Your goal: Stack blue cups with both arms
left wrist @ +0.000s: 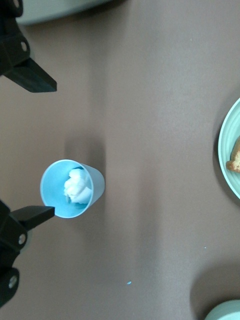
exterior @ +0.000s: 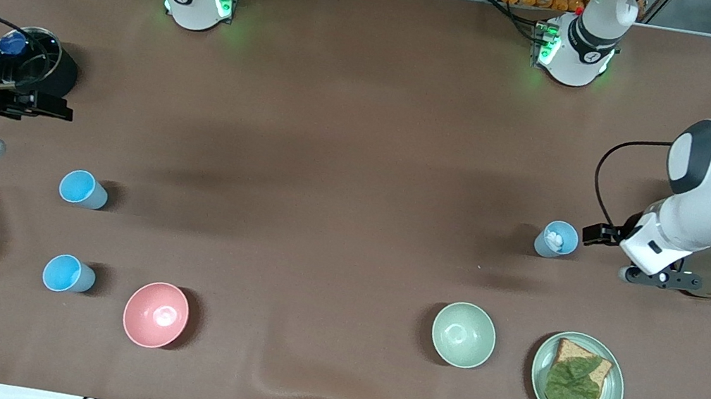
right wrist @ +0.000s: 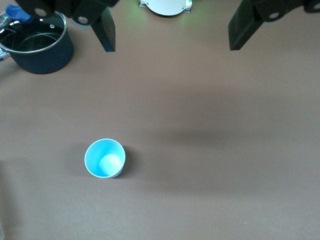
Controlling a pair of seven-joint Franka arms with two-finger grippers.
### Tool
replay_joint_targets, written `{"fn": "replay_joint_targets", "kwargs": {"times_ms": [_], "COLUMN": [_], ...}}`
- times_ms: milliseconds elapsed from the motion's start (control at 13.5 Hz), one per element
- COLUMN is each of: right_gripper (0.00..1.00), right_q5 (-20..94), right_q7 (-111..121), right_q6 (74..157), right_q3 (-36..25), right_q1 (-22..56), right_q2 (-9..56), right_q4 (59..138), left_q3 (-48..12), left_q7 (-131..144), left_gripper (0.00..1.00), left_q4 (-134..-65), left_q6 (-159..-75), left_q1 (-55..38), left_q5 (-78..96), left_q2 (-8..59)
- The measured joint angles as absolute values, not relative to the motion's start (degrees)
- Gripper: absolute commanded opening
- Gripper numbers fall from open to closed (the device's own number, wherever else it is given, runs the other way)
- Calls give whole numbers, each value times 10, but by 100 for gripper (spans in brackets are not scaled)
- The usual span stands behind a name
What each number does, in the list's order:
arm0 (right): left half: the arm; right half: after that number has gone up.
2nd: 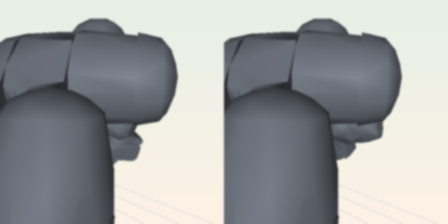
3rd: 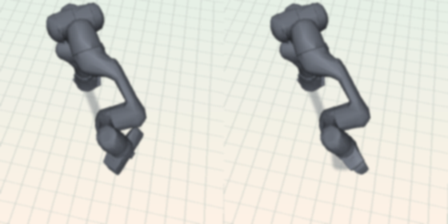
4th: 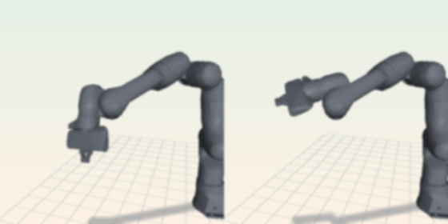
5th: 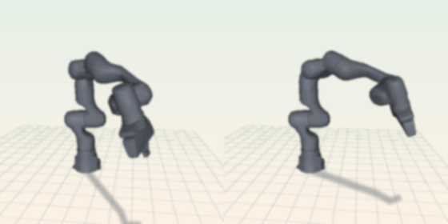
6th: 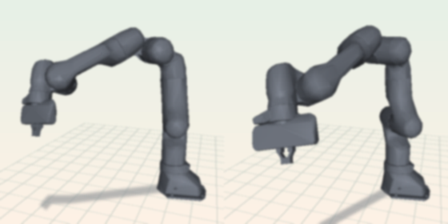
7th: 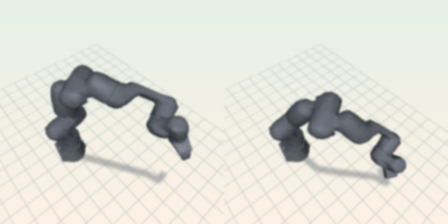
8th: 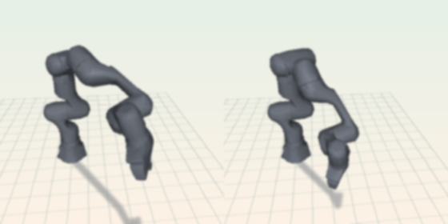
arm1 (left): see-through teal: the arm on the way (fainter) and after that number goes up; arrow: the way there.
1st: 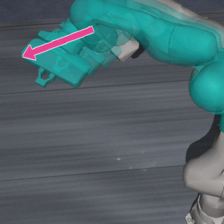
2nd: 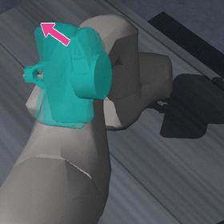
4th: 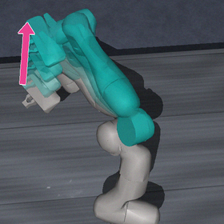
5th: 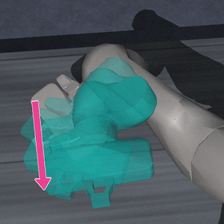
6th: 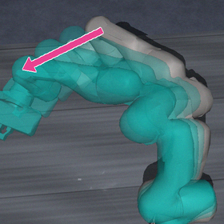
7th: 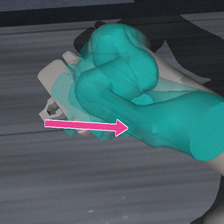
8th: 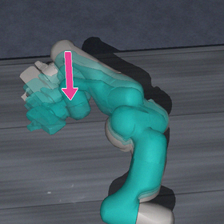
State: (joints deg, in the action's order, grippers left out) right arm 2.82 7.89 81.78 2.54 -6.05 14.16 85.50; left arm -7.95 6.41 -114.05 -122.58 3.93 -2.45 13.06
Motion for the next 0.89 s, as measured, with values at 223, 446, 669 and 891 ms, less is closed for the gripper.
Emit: {"fn": "replay_joint_targets", "kwargs": {"times_ms": [223, 446, 669, 891], "right_gripper": [100, 100, 100, 100], "right_q5": [36, 46, 43, 19], "right_q7": [82, 89, 99, 99], "right_q6": [823, 873, 933, 994], "right_q3": [24, 23, 24, 25], "right_q1": [-102, -138, -144, -142], "right_q2": [174, 244, 304, 332], "right_q4": [856, 857, 856, 855], "left_q3": [-80, -81, -81, -81], "left_q7": [64, 64, 64, 64], "left_gripper": [100, 100, 100, 91], "left_q4": [-1171, -1189, -1194, -1197], "left_q6": [-1280, -1311, -1323, -1334], "left_q1": [39, 38, 38, 38], "left_q5": [-24, -24, -24, -24], "left_q2": [148, 167, 181, 196]}}
